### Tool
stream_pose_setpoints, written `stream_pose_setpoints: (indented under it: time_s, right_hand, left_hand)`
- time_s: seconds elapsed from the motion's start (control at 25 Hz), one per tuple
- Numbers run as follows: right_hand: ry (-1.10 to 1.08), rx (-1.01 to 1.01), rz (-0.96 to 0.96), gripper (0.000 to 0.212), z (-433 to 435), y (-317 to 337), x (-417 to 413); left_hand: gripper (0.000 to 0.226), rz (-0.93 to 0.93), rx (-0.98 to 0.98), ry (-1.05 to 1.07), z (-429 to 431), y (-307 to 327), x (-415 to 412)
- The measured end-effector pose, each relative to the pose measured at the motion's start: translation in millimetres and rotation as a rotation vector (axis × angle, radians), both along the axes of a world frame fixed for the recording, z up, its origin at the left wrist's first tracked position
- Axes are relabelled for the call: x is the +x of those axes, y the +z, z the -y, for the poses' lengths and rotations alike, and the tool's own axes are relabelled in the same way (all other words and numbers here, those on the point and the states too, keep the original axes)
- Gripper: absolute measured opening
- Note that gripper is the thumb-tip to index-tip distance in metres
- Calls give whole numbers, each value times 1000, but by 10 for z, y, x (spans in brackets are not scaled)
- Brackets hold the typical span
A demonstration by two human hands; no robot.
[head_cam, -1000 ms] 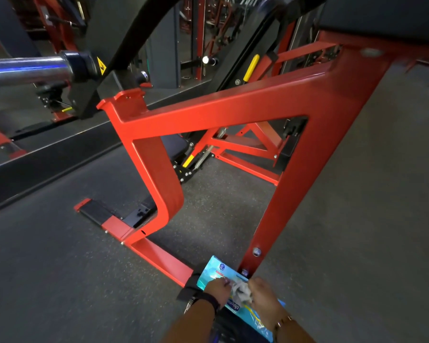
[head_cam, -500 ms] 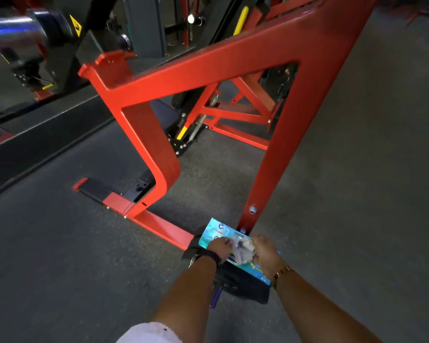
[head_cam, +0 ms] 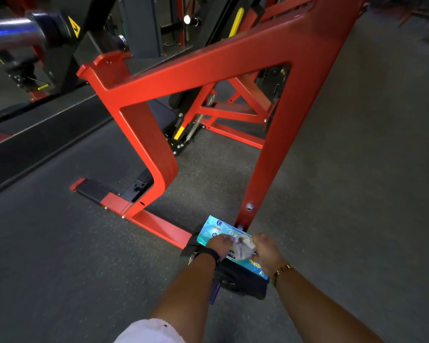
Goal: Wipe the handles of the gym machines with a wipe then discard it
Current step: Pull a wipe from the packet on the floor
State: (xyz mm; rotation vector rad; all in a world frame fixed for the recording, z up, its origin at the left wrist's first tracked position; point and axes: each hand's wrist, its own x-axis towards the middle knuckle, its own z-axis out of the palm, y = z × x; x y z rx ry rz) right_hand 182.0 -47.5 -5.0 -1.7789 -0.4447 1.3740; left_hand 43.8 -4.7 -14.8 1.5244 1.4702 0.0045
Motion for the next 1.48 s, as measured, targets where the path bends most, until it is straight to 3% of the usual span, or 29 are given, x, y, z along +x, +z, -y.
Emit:
stream_pose_setpoints:
  time_s: [0.36, 0.48, 0.6, 0.76, 0.88, 1.08, 1.2, 1.32, 1.48]
  right_hand:
    - [15, 50, 38, 19, 28, 89, 109]
    - [26, 58, 63, 18, 45, 99, 133]
    - [58, 77, 73, 15, 46, 169, 125]
    - [117, 154, 55, 15, 60, 299, 105]
    - [118, 200, 8, 16, 85, 417, 91]
    - [102, 273, -2, 4, 179, 612, 97]
    - [142, 286, 75, 20, 225, 724, 102]
    - [166, 303, 110, 29, 276, 800, 42]
    - [190, 309, 72, 23, 358, 888, -123]
  left_hand:
    - [41, 64, 23, 35, -28, 29, 83]
    - [47, 86, -10, 146, -23, 81, 93]
    - [47, 179, -30, 244, -17, 146, 109]
    - [49, 361, -27, 200, 30, 309, 106]
    - [51, 368, 9, 171, 69, 395, 113]
    - [20, 357, 100, 170, 129, 543, 94]
    - [21, 441, 63, 222, 195, 659, 82]
    - [39, 592, -14, 276, 297, 739, 45]
    - [33, 563, 49, 328, 418, 723, -107]
